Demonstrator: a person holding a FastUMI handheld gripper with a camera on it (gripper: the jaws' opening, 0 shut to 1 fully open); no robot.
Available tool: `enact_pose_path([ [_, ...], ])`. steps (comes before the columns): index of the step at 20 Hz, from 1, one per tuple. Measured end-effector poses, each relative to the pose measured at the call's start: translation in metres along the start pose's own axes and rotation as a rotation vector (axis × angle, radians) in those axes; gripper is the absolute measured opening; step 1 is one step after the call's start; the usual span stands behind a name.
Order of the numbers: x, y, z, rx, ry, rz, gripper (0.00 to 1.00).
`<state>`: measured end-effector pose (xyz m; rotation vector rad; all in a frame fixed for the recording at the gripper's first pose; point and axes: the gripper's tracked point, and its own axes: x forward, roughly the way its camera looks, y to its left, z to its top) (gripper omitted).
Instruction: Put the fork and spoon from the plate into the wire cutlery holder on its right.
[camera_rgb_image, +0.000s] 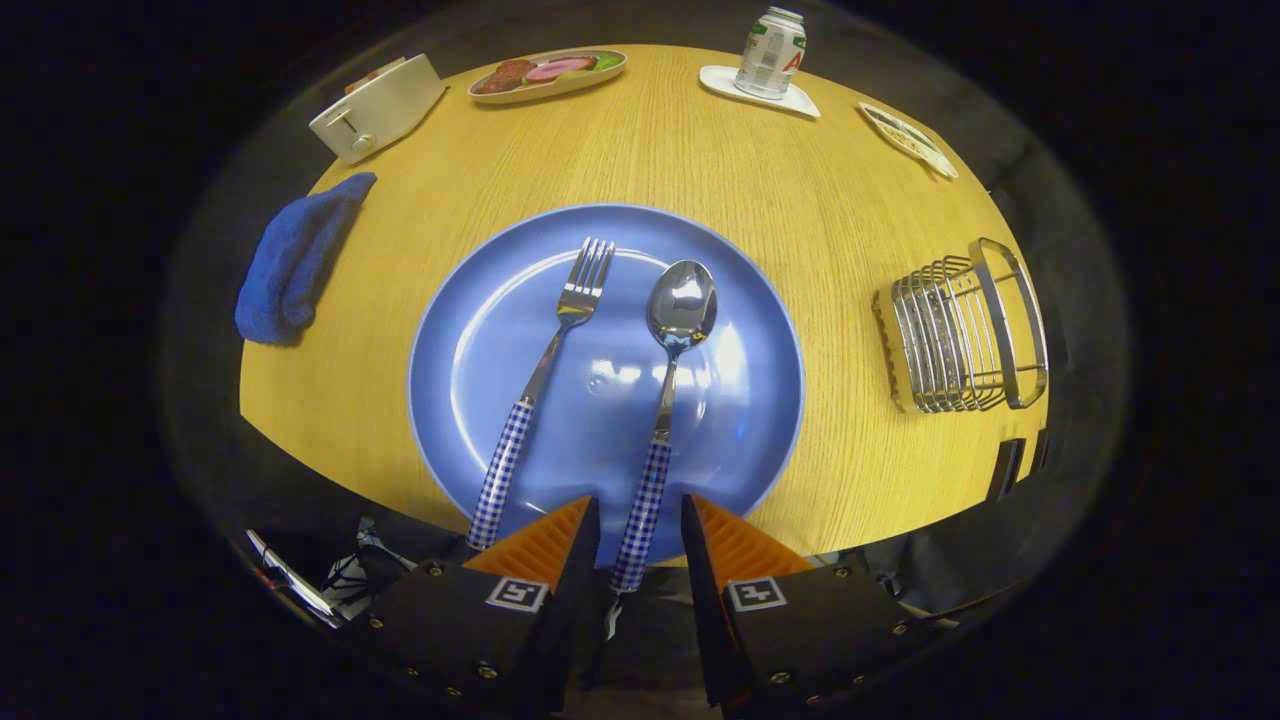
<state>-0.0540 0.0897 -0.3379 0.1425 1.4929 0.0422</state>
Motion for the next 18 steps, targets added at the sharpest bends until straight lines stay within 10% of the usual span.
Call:
enact_pose_path([
  [2,0.008,0.003,0.002,-0.003,0.014,0.034,0.12],
  [10,-0.011,-0.017,0.003,-0.231,0.122,0.006,0.12],
  [18,-0.100,-0.144,0.014,-0.380,0.176,-0.109,0.12],
])
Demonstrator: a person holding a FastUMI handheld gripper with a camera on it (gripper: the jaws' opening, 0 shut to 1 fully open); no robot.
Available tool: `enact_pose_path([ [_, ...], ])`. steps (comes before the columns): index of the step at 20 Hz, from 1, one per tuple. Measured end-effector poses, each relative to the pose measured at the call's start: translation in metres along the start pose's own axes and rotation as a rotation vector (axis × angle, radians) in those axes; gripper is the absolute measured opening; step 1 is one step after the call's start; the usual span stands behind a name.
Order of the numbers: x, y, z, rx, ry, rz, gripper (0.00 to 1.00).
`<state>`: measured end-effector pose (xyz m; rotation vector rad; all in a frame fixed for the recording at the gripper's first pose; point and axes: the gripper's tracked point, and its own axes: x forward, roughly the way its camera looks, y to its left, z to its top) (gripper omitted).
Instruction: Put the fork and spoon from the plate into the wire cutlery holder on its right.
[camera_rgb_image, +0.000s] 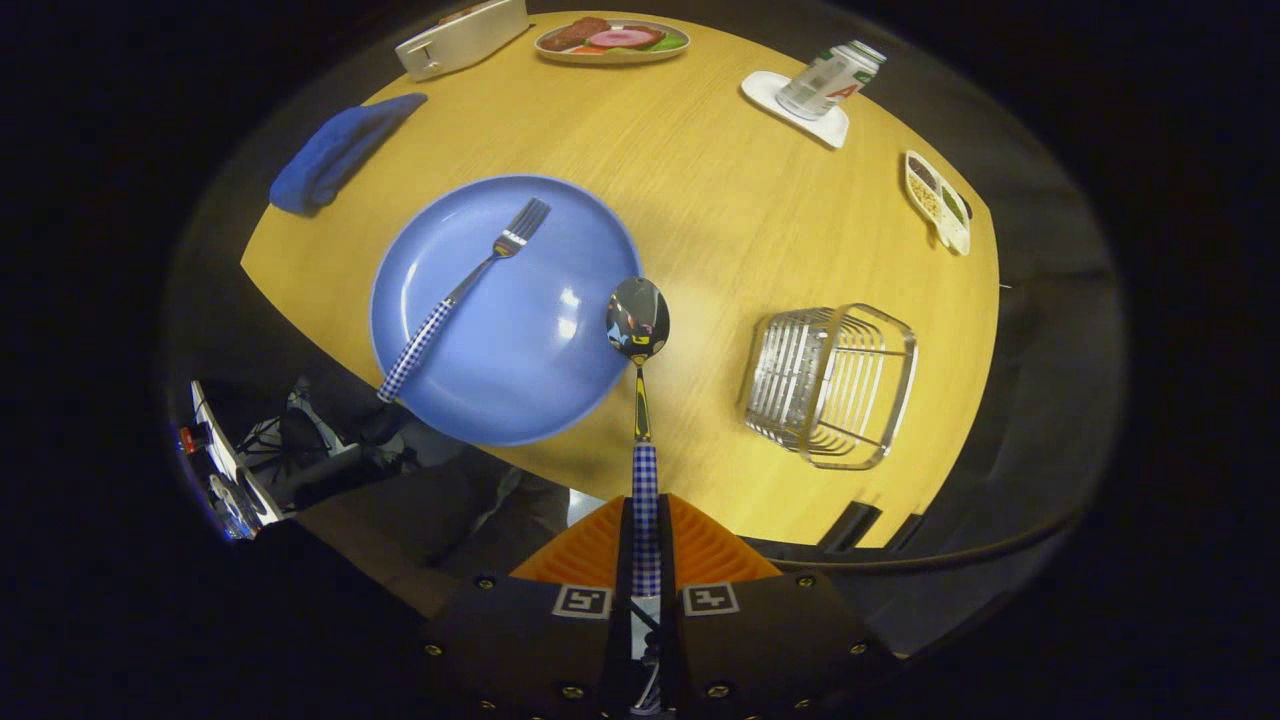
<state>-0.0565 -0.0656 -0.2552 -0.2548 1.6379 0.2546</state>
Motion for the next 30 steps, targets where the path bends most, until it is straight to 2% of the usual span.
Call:
enact_pose_path([
  [6,-0.054,-0.074,-0.050,-0.007,0.033,-0.026,0.12],
  [11,-0.087,-0.132,-0.070,0.003,0.055,-0.035,0.12],
  [15,-0.073,-0.161,-0.066,-0.034,0.126,-0.031,0.12],
  [20,-0.040,-0.176,-0.033,-0.110,0.206,-0.029,0.12],
  [30,-0.002,-0.182,-0.011,-0.162,0.321,-0.010,0.12],
])
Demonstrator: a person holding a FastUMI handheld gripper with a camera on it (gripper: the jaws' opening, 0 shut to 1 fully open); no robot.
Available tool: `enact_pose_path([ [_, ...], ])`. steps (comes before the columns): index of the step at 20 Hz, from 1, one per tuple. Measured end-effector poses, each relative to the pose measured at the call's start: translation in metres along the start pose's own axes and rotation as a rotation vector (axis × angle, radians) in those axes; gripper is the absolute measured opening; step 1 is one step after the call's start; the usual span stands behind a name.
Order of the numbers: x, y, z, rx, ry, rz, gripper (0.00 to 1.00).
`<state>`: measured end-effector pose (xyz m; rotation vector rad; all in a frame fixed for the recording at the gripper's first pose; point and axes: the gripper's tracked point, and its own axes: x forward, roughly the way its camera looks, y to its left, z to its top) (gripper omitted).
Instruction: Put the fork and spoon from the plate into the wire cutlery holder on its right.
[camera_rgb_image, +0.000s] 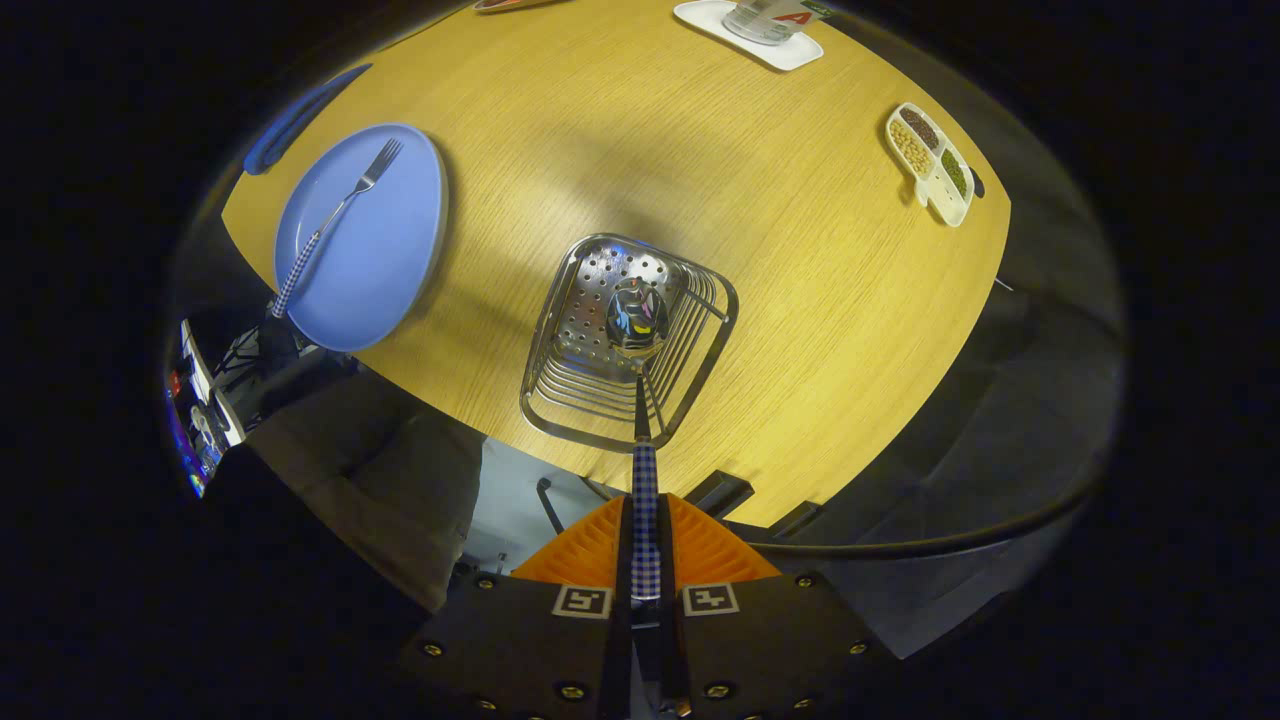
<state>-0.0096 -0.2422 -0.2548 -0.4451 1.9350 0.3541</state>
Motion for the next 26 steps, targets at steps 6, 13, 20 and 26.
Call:
enact_pose_path([
  [6,-0.004,0.005,0.012,0.046,-0.032,0.024,0.15],
  [13,-0.020,-0.001,0.004,0.100,-0.086,0.019,0.54],
  [20,-0.030,0.009,-0.020,0.204,-0.202,-0.001,0.96],
  [26,-0.037,0.074,-0.027,0.260,-0.339,-0.001,0.96],
])
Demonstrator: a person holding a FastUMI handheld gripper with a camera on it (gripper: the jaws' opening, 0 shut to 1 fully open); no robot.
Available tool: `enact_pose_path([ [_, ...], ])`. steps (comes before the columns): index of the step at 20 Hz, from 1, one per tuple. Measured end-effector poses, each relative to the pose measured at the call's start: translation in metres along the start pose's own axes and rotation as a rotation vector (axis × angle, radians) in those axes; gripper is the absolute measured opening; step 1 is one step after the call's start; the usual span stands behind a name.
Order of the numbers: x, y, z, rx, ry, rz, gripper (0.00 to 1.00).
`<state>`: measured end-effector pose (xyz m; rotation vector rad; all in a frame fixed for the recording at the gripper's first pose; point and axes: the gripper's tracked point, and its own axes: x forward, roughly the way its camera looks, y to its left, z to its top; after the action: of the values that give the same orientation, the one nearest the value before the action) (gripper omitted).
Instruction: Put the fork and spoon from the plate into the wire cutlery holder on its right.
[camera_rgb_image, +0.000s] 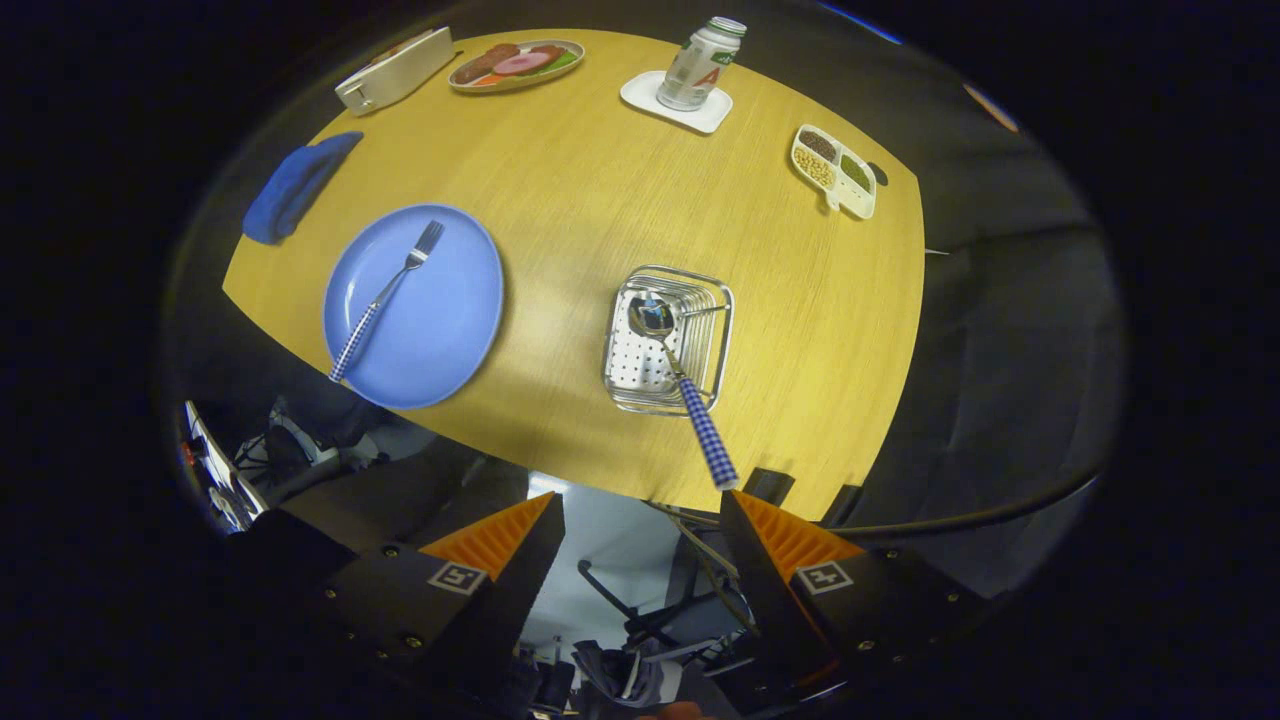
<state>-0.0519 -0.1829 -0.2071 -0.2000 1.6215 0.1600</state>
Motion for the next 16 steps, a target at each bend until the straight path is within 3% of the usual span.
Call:
enact_pose_path([
  [8,-0.018,0.087,-0.002,0.082,-0.091,0.067,0.97],
  [16,0.000,0.166,0.029,0.097,-0.147,0.152,0.97],
])
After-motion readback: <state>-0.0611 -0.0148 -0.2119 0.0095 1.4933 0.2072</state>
